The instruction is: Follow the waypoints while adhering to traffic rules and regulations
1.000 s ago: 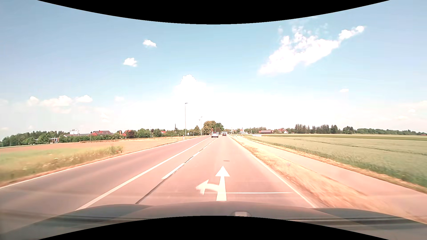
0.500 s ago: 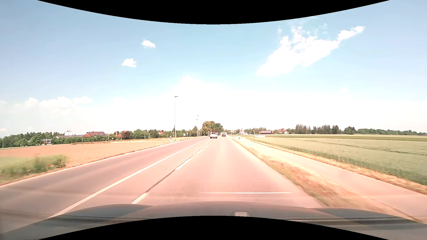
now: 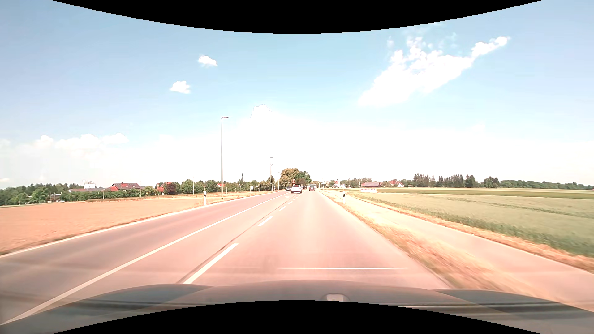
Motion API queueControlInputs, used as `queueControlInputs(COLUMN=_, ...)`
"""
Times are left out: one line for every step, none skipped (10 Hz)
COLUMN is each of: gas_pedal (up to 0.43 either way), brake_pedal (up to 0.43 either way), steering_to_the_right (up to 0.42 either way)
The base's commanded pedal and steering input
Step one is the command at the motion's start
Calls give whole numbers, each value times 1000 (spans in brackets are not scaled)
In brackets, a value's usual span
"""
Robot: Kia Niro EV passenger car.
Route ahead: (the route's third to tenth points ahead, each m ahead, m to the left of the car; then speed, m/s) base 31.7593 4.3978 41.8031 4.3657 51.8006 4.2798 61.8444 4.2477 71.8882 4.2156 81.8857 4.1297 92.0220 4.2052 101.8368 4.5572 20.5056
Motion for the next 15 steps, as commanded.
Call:
queueControlInputs(gas_pedal=197, brake_pedal=0, steering_to_the_right=-1)
queueControlInputs(gas_pedal=197, brake_pedal=0, steering_to_the_right=-1)
queueControlInputs(gas_pedal=189, brake_pedal=0, steering_to_the_right=-1)
queueControlInputs(gas_pedal=169, brake_pedal=0, steering_to_the_right=0)
queueControlInputs(gas_pedal=157, brake_pedal=0, steering_to_the_right=0)
queueControlInputs(gas_pedal=157, brake_pedal=0, steering_to_the_right=0)
queueControlInputs(gas_pedal=169, brake_pedal=0, steering_to_the_right=0)
queueControlInputs(gas_pedal=197, brake_pedal=0, steering_to_the_right=0)
queueControlInputs(gas_pedal=197, brake_pedal=0, steering_to_the_right=0)
queueControlInputs(gas_pedal=197, brake_pedal=0, steering_to_the_right=0)
queueControlInputs(gas_pedal=197, brake_pedal=0, steering_to_the_right=0)
queueControlInputs(gas_pedal=197, brake_pedal=0, steering_to_the_right=0)
queueControlInputs(gas_pedal=189, brake_pedal=0, steering_to_the_right=0)
queueControlInputs(gas_pedal=177, brake_pedal=0, steering_to_the_right=0)
queueControlInputs(gas_pedal=177, brake_pedal=0, steering_to_the_right=0)
